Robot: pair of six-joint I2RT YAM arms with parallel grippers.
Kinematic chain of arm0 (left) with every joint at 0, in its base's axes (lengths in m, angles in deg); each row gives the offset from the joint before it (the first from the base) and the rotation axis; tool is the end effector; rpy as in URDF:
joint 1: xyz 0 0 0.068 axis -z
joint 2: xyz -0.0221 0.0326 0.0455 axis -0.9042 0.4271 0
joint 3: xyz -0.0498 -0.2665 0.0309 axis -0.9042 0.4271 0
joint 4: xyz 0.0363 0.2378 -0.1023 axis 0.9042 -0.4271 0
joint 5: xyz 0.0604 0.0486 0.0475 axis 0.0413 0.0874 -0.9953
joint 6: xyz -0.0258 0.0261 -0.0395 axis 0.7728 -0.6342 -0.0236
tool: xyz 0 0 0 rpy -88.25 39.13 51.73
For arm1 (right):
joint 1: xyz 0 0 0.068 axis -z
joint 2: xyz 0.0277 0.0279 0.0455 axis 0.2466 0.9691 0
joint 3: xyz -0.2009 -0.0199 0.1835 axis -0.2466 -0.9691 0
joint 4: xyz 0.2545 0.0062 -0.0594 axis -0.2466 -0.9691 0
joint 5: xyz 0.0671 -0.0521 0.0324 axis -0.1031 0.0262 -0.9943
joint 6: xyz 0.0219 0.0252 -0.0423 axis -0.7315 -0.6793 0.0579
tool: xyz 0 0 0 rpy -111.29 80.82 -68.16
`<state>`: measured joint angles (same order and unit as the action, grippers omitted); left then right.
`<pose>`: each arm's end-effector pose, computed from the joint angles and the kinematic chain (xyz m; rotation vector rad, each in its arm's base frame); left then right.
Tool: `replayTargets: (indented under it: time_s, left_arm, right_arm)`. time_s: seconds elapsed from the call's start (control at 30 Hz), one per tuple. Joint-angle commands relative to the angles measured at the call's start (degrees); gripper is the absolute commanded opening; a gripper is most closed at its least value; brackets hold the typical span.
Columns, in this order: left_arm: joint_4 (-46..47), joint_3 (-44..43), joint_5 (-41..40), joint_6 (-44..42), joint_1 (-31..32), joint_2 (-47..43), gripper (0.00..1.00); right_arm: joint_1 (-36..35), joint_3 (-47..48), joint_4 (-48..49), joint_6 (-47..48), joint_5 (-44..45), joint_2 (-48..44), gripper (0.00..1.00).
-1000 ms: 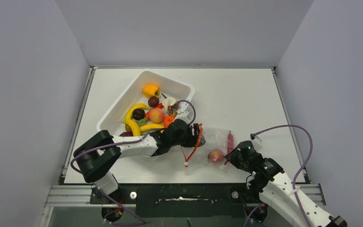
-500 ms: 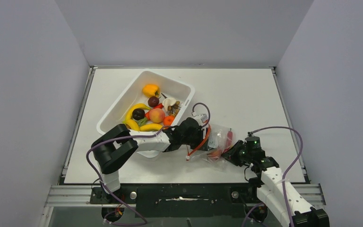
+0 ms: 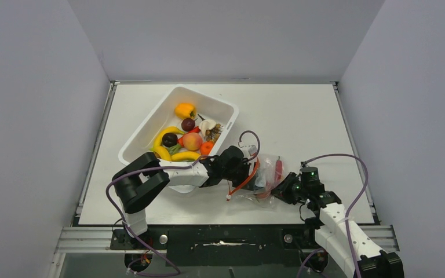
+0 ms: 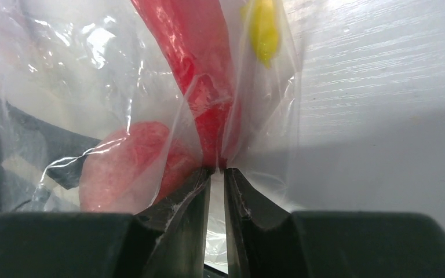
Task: Open the zip-top bag and remove the fake food
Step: Pick up the fake fruit from the zipper food storage bag.
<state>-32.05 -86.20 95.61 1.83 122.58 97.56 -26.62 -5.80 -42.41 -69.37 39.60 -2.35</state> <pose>0.1898 -0.3247 0.1577 0.4520 2.5249 -1.2637 0.1252 0.0381 0.1300 0.8423 2.4961 0.8411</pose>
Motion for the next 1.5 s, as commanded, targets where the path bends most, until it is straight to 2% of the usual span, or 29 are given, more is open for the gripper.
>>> replayTargets:
  time_s: [0.0, 0.23, 0.37, 0.53, 0.7, 0.87, 1.0, 1.4, 1.43, 1.47]
  left_arm:
    - [0.5, -2.9, -0.1, -0.8, 1.2, 0.0, 0.7]
    - [3.1, -2.0, -6.1, 1.9, 1.2, -1.7, 0.73]
    - [5.7, 1.3, -10.0, 4.5, 1.0, -4.8, 0.73]
    - [6.6, 3.0, -11.2, 5.1, 0.4, -6.9, 0.73]
    - [7.2, 2.3, -10.7, 5.0, 0.2, -6.2, 0.73]
    - [6.6, -0.1, -8.8, 4.2, 0.2, -3.6, 0.73]
    - [5.1, -1.5, -8.6, 3.7, 0.4, -1.3, 0.74]
    - [7.8, -0.1, -10.4, 6.3, 0.6, -1.1, 0.74]
    - [8.2, -0.1, -11.2, 6.9, 0.6, -1.2, 0.73]
    - [8.9, -0.1, -12.0, 7.8, 0.6, -1.1, 0.68]
  right_arm:
    - [0.3, 0.8, 4.2, 1.8, -3.6, 0.2, 0.18]
    - [0.2, 1.5, 4.1, 2.7, -4.3, -1.5, 0.18]
    - [0.2, 6.6, -4.8, 4.0, 3.6, -5.6, 0.18]
    - [0.3, 9.2, -7.3, 3.3, 8.0, -12.2, 0.17]
    - [0.4, 6.5, -2.4, 2.2, 4.3, -7.0, 0.17]
    - [0.5, 2.1, 12.6, 2.7, -6.5, 3.1, 0.17]
    - [0.4, 1.7, 13.2, 3.3, -5.7, 7.2, 0.17]
    - [0.5, -0.2, 13.2, 3.2, -5.9, 4.5, 0.17]
    - [0.5, 0.0, 13.1, 3.3, -6.0, 4.4, 0.17]
    - [0.5, 0.1, 13.1, 3.3, -6.2, 4.4, 0.17]
